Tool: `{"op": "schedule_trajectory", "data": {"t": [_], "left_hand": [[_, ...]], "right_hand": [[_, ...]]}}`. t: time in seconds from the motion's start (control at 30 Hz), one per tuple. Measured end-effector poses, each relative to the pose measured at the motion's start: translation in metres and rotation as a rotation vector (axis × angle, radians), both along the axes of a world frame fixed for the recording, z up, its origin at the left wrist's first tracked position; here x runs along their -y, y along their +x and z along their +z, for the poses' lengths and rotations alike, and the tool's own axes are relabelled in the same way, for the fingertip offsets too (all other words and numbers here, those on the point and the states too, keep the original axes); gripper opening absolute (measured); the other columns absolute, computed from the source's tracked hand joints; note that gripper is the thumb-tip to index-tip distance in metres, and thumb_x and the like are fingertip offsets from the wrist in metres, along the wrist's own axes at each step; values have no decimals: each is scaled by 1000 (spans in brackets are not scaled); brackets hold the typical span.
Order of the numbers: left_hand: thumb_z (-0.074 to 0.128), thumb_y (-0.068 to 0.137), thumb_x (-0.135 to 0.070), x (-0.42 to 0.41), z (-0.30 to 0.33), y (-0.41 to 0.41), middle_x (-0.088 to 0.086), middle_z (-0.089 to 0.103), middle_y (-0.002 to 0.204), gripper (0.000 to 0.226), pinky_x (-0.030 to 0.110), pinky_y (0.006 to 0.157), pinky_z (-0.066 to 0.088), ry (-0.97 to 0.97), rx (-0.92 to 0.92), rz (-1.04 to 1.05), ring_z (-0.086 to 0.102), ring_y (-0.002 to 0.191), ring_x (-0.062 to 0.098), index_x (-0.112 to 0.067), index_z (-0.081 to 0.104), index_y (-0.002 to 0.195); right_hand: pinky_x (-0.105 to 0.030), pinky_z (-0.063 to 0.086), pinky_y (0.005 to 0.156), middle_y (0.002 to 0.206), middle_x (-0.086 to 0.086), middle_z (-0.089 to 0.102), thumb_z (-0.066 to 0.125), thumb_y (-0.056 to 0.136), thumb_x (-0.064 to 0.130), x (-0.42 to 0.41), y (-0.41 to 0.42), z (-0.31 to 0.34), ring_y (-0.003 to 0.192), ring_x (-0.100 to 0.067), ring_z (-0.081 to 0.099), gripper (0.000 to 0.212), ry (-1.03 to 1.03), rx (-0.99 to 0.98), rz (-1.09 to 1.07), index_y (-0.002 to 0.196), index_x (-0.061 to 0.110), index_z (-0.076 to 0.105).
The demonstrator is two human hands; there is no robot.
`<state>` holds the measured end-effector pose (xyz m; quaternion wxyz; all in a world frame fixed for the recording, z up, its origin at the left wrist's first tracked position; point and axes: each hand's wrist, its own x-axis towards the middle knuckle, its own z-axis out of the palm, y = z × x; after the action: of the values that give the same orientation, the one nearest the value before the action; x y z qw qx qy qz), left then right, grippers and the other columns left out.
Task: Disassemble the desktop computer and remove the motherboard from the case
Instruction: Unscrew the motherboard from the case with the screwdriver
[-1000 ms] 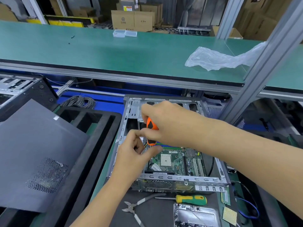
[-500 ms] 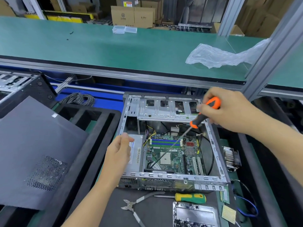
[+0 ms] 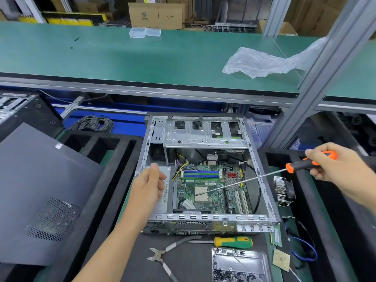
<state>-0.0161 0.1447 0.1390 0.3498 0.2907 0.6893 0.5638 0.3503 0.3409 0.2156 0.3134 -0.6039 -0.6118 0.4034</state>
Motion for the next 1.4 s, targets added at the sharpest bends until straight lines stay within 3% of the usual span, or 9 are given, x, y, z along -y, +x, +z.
{"op": "schedule_trajectory", "data": {"t": [0.27,0.37,0.5,0.67,0.77,0.93,1.1,1.23,1.4], "left_hand": [[52,97,-42,-18,1,3,-9,51,59,24,23,52,37,-57,-54,-118,42,53,9,-28,67,83],[54,93,-45,-27,0,2,-9,40,56,24,14,45,32,-63,-240,-233,33,49,6,-29,65,79],[58,91,-46,-45,4,-1,-17,47,57,15,12,55,36,-141,-617,-554,43,55,1,-37,67,85],[64,84,-58,-70,5,2,-19,63,98,37,28,83,46,-258,-912,-899,48,83,-2,-39,68,116],[66,87,-48,-82,4,5,-16,64,89,22,31,82,50,-260,-964,-915,51,79,3,-36,72,105],[59,92,-49,-92,-2,4,-11,68,106,24,33,83,49,-238,-1027,-881,60,94,12,-36,68,110],[52,96,-46,-91,-10,-1,-12,70,104,24,35,84,51,-188,-990,-800,62,96,11,-33,70,105],[51,97,-45,-89,-13,-2,-12,70,95,24,36,80,52,-165,-955,-754,62,90,11,-30,70,100],[51,97,-44,-89,-12,-1,-14,67,88,25,34,77,53,-141,-942,-735,60,83,9,-29,71,99]], "right_hand": [[-33,47,57,71,-10,59,67,91,23,-1,-5,-9,49,-14,56,20,-34,-65,18,84,7,60],[-30,48,53,66,-8,60,67,91,22,-2,-21,-3,47,-14,56,20,21,-25,41,79,9,58],[-25,49,45,56,-1,62,69,89,22,-5,-44,9,47,-16,59,19,98,36,121,74,18,59],[-22,50,46,58,-4,67,70,83,36,-8,-71,23,49,-21,65,14,241,146,254,76,28,60],[-12,42,40,54,-1,66,69,81,42,-13,-81,27,44,-15,62,16,295,164,290,76,30,59],[-18,48,44,54,-2,66,62,69,57,-27,-83,26,43,-16,61,29,294,152,235,78,29,59],[-22,51,48,55,-4,67,68,81,39,-31,-75,-1,49,-21,65,14,222,237,227,78,28,60],[-13,45,42,52,-4,66,70,84,30,-30,-77,-21,44,-13,62,14,158,280,240,75,29,60],[-16,47,42,53,-5,66,69,82,35,-33,-75,-29,45,-16,63,12,121,270,226,76,29,60]]}}
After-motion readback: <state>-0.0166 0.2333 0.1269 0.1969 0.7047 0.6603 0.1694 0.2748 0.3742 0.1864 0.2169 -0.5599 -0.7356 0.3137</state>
